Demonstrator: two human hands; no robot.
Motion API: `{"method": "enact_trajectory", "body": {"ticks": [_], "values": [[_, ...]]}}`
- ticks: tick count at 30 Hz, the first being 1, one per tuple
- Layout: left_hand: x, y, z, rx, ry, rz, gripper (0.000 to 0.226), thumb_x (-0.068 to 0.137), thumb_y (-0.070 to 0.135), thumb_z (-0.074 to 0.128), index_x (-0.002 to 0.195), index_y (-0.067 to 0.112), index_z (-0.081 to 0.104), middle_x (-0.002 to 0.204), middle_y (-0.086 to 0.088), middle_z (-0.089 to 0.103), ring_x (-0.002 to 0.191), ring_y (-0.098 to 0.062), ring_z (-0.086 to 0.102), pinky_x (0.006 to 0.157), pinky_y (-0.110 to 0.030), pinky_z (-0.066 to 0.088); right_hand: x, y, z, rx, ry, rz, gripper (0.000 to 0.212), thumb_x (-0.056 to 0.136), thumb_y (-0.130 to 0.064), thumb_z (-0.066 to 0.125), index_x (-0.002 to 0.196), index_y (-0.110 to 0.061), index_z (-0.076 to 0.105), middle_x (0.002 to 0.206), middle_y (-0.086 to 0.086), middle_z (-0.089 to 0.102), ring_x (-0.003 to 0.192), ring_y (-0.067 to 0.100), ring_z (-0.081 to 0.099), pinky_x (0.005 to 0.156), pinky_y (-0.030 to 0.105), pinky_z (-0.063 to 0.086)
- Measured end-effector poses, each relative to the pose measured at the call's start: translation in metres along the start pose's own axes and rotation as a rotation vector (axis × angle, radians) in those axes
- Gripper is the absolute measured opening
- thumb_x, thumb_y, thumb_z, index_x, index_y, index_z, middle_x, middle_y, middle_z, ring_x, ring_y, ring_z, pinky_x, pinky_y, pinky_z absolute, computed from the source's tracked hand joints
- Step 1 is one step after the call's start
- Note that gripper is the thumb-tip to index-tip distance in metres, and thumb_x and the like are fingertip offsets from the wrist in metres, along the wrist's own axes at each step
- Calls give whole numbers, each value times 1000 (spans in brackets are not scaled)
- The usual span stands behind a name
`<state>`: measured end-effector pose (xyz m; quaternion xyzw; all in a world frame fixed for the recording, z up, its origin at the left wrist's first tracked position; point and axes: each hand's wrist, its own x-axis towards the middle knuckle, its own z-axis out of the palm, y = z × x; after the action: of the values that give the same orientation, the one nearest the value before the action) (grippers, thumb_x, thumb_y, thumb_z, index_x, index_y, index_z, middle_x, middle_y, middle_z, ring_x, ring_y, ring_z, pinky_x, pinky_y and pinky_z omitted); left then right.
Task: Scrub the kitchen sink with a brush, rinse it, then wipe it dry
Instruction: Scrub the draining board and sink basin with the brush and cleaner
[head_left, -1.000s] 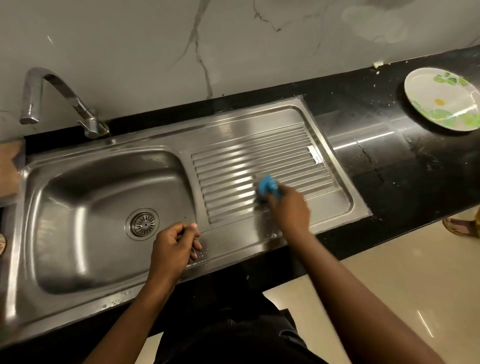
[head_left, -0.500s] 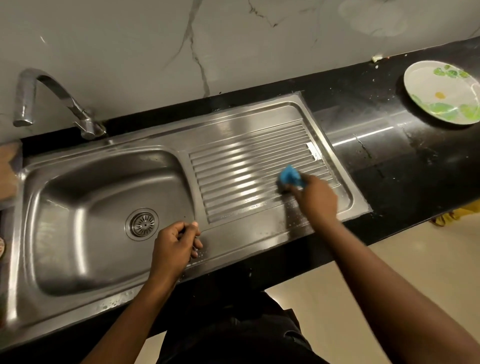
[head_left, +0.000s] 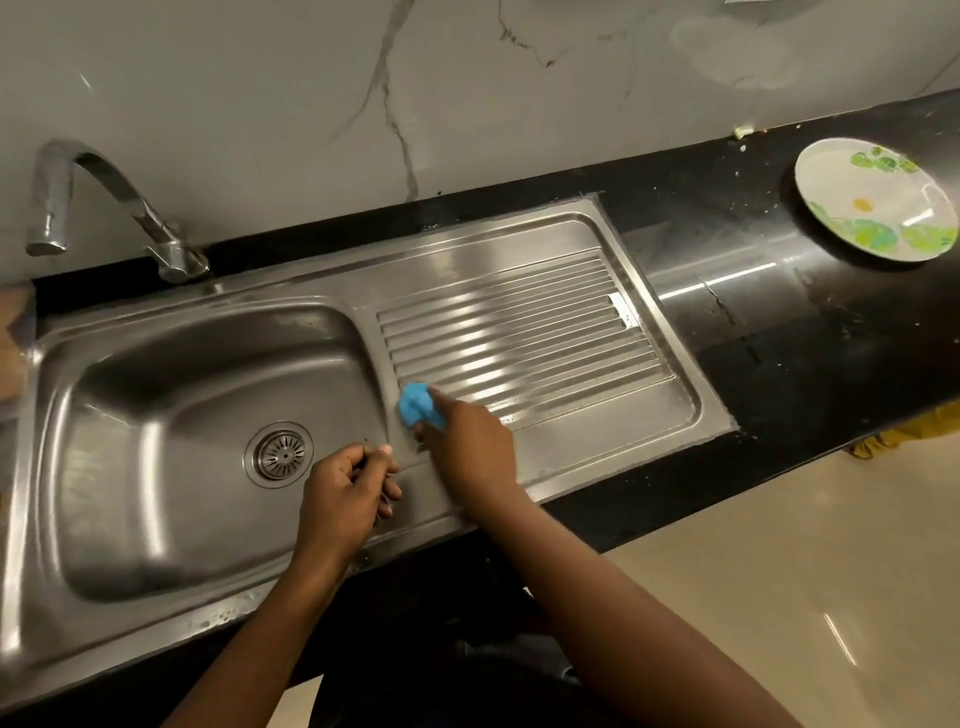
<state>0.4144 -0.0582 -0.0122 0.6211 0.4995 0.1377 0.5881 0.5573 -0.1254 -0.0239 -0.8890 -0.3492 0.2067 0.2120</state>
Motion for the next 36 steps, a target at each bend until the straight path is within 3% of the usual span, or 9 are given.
{"method": "enact_trajectory", "body": {"ticks": [4, 8, 11, 16, 19, 22, 29, 31, 36], "values": [[1, 1, -10, -18, -11, 2, 29, 105, 20, 59, 84, 3, 69, 66, -18, 69, 49, -18, 57, 48, -25, 45, 13, -12, 4, -151, -41, -89, 53, 105, -42, 57, 155, -35, 46, 120, 9, 72, 106, 29, 68, 77, 35, 45], [2, -2, -17, -23, -43, 9, 29, 105, 21, 60, 83, 3, 70, 67, -19, 70, 50, -19, 58, 48, -24, 46, 20, 58, -32, -59, 91, 106, 47, 98, -50, 63, 144, -39, 59, 109, 9, 76, 99, 32, 70, 76, 36, 47], [4, -3, -20, -4, -78, 7, 29, 105, 21, 60, 83, 4, 70, 67, -16, 70, 51, -20, 58, 49, -25, 46, 29, 118, -75, -57, 255, 245, 38, 102, -43, 61, 139, -33, 63, 107, 6, 76, 85, 20, 65, 68, 32, 47], [5, -1, -20, 13, -70, 14, 30, 105, 21, 60, 83, 3, 69, 67, -16, 71, 51, -19, 58, 49, -23, 47, 56, 154, -119, -22, 336, 399, 38, 101, -28, 66, 138, -19, 64, 121, 12, 72, 102, 29, 68, 78, 36, 49], [7, 1, -15, 2, -37, 5, 29, 104, 22, 60, 84, 4, 70, 69, -15, 71, 52, -20, 60, 51, -25, 49, 51, 128, -95, 36, 320, 356, 31, 102, -24, 62, 133, -22, 67, 110, 7, 75, 86, 19, 63, 68, 31, 46], [9, 3, -3, -12, -13, -20, 30, 104, 21, 59, 83, 4, 71, 68, -16, 70, 53, -22, 59, 52, -30, 48, 28, 77, -50, 97, 194, 245, 32, 102, -39, 60, 132, -31, 68, 95, 1, 74, 85, 24, 68, 60, 26, 38], [15, 17, 25, -32, 59, -10, 30, 105, 19, 59, 83, 1, 70, 67, -22, 67, 51, -21, 55, 51, -28, 45, 38, 4, 6, -60, -117, -161, 54, 101, -43, 60, 153, -37, 48, 128, 6, 71, 113, 30, 67, 89, 39, 52], [17, 20, 30, -49, 58, -3, 30, 104, 19, 60, 83, 0, 70, 68, -23, 67, 52, -21, 55, 49, -27, 45, 48, 28, -11, -47, -90, -115, 54, 99, -47, 62, 151, -40, 51, 127, 4, 72, 114, 28, 67, 89, 38, 52], [17, 20, 38, -39, 20, -5, 30, 104, 22, 61, 84, 2, 71, 69, -19, 69, 53, -20, 58, 50, -23, 48, 63, 138, -89, -3, 170, 134, 40, 100, -48, 63, 137, -32, 65, 98, -2, 76, 88, 20, 72, 64, 28, 47]]}}
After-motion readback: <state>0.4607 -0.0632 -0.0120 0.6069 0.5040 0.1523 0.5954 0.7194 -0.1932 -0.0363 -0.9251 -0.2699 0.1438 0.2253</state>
